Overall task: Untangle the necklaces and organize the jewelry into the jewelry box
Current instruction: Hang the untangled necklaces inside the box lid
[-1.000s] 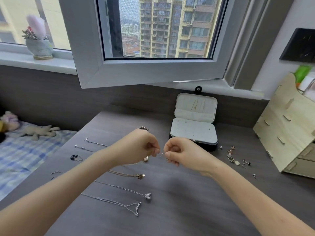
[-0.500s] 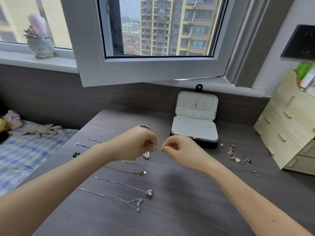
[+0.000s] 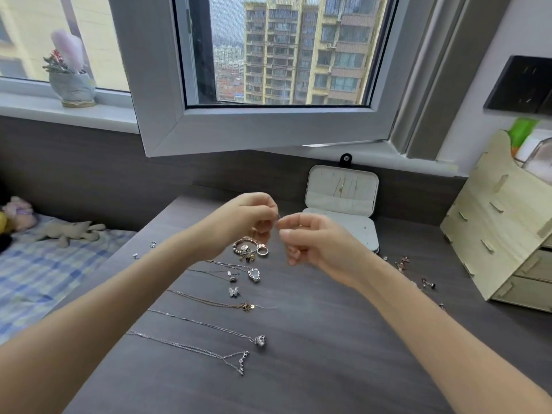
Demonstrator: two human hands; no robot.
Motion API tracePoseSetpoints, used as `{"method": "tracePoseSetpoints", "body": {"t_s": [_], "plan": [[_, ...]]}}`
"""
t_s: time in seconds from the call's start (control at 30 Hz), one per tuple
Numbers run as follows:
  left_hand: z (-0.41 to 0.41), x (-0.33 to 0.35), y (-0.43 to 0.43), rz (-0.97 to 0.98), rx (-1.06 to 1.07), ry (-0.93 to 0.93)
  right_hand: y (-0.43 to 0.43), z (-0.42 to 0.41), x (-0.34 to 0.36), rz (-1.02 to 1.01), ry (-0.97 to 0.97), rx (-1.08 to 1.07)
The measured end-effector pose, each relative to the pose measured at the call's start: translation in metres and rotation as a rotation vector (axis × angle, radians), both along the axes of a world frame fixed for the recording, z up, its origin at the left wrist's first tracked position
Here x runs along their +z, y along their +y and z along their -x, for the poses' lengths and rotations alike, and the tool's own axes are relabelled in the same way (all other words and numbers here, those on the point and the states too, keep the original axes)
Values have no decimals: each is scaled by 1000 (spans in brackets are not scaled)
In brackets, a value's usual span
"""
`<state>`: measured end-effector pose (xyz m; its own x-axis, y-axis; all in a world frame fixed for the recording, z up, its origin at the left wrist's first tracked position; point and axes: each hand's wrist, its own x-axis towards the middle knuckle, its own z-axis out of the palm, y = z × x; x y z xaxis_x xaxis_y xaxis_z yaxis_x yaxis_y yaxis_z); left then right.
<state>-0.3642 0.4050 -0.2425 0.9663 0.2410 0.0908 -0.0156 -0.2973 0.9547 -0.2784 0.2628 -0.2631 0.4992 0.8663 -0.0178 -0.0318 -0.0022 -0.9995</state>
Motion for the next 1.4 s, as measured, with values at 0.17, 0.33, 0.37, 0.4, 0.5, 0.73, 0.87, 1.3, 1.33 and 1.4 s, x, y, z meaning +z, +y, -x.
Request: {"method": "tracePoseSetpoints", "body": {"t_s": [0.17, 0.33, 0.37, 0.4, 0.5, 0.73, 0.87, 1.3, 1.33, 1.4], "plan": [[-5, 3, 0, 49, -63, -89, -10, -3, 34, 98, -377, -62], [-16, 9, -3, 228, -112, -207, -14, -18, 73, 41, -306, -15], [-20, 11, -4, 258, -122, -233, -13, -22, 80, 40, -284, -2], [-24, 12, -5, 278, -131, -256, -12, -26, 88, 44, -271, 1], [-42, 15, -5, 330, -136, -294, -7, -42, 108, 78, -312, -63], [-107, -3, -1, 2, 60, -244, 1, -88, 147, 163, -600, -300], [-150, -28, -2, -605, 224, -144, 11, -119, 155, 191, -677, -376], [-217, -97, 11, -1004, 371, -282, 48, -203, 136, 188, -718, -453], [-220, -99, 10, -921, 395, -312, 50, -208, 132, 194, -715, -456], [-223, -101, 9, -789, 401, -355, 54, -214, 124, 206, -707, -446]]}}
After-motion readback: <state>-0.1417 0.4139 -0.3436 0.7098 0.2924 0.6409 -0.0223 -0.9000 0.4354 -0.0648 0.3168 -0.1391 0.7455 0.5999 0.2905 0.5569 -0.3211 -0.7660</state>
